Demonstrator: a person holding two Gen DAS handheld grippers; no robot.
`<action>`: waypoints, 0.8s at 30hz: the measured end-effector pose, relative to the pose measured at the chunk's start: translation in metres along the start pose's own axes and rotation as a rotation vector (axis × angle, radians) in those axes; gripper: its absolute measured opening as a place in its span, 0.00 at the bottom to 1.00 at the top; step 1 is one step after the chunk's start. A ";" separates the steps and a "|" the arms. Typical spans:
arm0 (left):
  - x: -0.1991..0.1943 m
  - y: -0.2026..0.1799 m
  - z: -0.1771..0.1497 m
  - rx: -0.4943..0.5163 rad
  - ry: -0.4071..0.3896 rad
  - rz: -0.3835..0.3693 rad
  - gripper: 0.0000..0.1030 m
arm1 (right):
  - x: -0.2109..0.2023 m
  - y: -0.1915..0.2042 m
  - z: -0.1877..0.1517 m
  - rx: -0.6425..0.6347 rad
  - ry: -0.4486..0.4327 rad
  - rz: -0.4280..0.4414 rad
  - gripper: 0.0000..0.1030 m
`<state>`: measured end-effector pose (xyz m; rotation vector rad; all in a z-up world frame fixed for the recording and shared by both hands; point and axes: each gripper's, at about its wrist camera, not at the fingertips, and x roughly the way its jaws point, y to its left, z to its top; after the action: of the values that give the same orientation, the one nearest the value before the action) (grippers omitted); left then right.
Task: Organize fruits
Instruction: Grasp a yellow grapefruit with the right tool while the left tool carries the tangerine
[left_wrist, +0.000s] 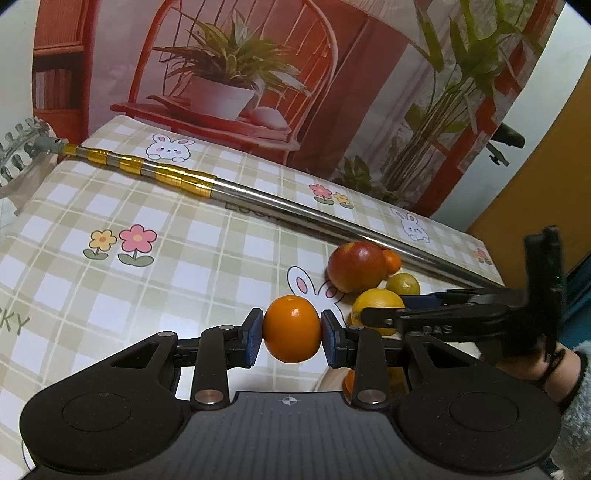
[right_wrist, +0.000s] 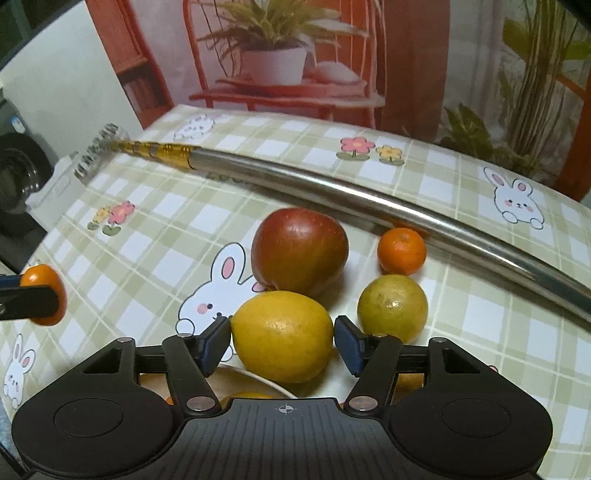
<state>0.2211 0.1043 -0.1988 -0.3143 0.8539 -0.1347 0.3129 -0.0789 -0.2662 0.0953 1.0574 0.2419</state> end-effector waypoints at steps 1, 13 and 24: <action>0.000 -0.001 -0.001 0.000 -0.001 -0.004 0.34 | 0.002 0.002 0.001 -0.006 0.007 -0.006 0.57; -0.001 -0.009 -0.023 0.010 0.033 -0.048 0.34 | -0.013 0.009 -0.007 -0.003 -0.063 -0.019 0.55; -0.003 -0.026 -0.039 0.064 0.063 -0.080 0.34 | -0.079 0.005 -0.050 0.095 -0.195 0.007 0.55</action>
<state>0.1895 0.0721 -0.2121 -0.2850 0.8977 -0.2467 0.2318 -0.0945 -0.2228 0.2042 0.8748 0.1847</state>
